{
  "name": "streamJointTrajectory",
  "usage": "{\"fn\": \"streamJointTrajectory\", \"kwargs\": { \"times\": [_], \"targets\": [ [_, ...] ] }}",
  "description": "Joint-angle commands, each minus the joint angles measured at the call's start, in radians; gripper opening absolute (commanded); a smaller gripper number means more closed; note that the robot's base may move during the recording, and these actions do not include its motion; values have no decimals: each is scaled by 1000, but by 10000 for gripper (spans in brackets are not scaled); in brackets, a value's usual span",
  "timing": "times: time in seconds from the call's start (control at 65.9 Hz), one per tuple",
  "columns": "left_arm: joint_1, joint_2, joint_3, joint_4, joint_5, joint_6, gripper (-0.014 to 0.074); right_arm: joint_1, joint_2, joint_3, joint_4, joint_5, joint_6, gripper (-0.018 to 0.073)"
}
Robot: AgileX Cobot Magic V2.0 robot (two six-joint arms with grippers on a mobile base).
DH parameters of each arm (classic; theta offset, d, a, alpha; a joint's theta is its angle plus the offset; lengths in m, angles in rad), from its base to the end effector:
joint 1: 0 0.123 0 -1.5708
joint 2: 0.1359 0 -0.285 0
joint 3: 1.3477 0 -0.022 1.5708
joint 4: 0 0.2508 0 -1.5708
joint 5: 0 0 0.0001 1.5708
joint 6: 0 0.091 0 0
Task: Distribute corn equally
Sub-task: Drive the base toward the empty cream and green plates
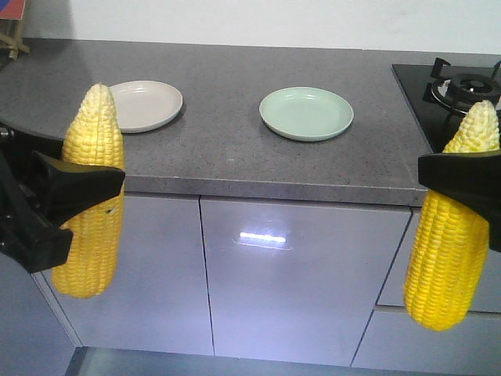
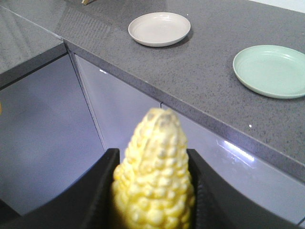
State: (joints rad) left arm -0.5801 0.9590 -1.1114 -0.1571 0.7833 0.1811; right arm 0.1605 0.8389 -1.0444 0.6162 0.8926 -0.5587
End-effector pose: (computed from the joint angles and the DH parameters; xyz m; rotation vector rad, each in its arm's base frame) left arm 0.1496 -0.1101 0.4108 0.7438 1.9993 -0.4202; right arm 0.1367 0.0637 0.4133 -0.5871 1.9619 0.4940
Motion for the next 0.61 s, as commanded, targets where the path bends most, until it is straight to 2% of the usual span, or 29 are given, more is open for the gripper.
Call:
{"fn": "streamJointTrajectory", "kwargs": {
  "times": [0.0, 0.591],
  "targets": [
    [2, -8, -22, -17, -66, -2, 251, -5, -4, -24, 26, -60, -6, 168],
    [2, -8, -22, -17, -66, -2, 251, -5, -4, -24, 26, -60, -6, 168]
  ]
}}
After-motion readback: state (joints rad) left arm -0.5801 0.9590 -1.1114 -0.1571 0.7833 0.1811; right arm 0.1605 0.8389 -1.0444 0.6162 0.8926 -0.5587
